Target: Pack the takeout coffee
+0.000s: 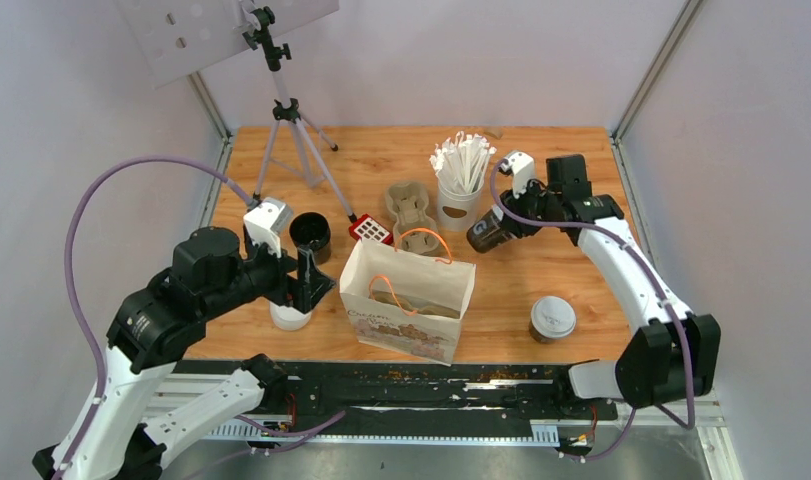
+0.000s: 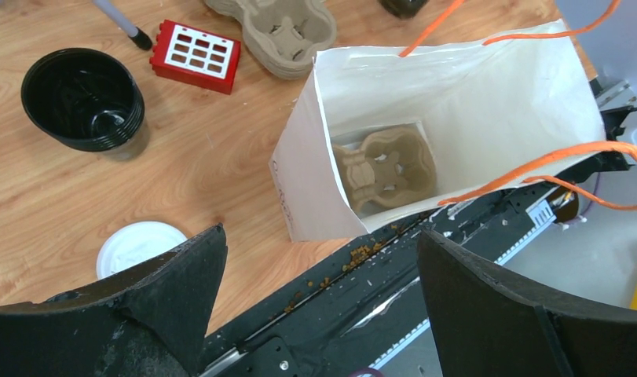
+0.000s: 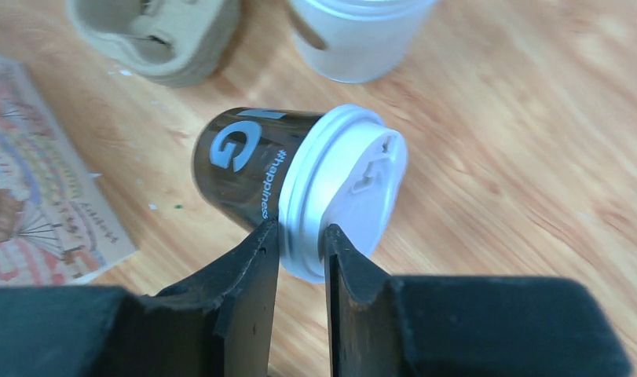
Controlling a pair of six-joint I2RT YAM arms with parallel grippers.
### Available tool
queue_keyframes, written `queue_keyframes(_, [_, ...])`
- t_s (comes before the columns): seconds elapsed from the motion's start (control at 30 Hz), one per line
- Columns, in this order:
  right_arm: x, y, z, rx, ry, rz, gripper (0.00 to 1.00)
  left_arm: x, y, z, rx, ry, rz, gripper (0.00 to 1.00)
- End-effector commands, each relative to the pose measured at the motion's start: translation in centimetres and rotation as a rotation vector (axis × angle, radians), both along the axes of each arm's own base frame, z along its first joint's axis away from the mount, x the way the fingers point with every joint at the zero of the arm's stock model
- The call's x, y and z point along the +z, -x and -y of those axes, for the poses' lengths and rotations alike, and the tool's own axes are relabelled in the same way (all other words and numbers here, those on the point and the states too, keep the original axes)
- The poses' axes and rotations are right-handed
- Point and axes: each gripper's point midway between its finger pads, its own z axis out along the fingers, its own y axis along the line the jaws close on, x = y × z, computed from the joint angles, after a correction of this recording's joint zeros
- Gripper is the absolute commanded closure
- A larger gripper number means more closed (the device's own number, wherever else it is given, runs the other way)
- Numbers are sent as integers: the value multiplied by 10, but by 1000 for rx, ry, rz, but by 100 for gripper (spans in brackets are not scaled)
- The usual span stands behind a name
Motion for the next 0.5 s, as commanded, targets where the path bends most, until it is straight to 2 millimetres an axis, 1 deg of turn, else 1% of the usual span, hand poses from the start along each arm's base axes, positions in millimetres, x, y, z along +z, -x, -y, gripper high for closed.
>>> queue_keyframes(0.0, [32, -3, 55, -199, 238, 127, 73, 11, 6, 3, -8, 75, 30, 4])
queue_keyframes(0.1, [43, -3, 93, -344, 389, 179, 73, 9, 6, 2, -6, 73, 30, 4])
queue_keyframes(0.13, [45, -3, 103, -379, 428, 186, 73, 9, 6, 2, -7, 74, 30, 4])
queue_keyframes(0.2, [47, -1, 115, -412, 495, 189, 73, 11, 5, 3, -12, 74, 35, 4])
queue_keyframes(0.27, [44, 1, 122, -428, 557, 178, 73, 12, 4, 3, -14, 66, 40, 4])
queue_keyframes(0.33, [36, 4, 125, -431, 603, 154, 73, 13, 3, 3, -20, 58, 43, 4])
queue_keyframes(0.4, [22, 7, 124, -425, 651, 111, 72, 14, 2, 3, -22, 51, 48, 3])
queue_keyframes(0.47, [5, 13, 128, -435, 733, 62, 71, 13, 2, 3, -22, 43, 51, 3])
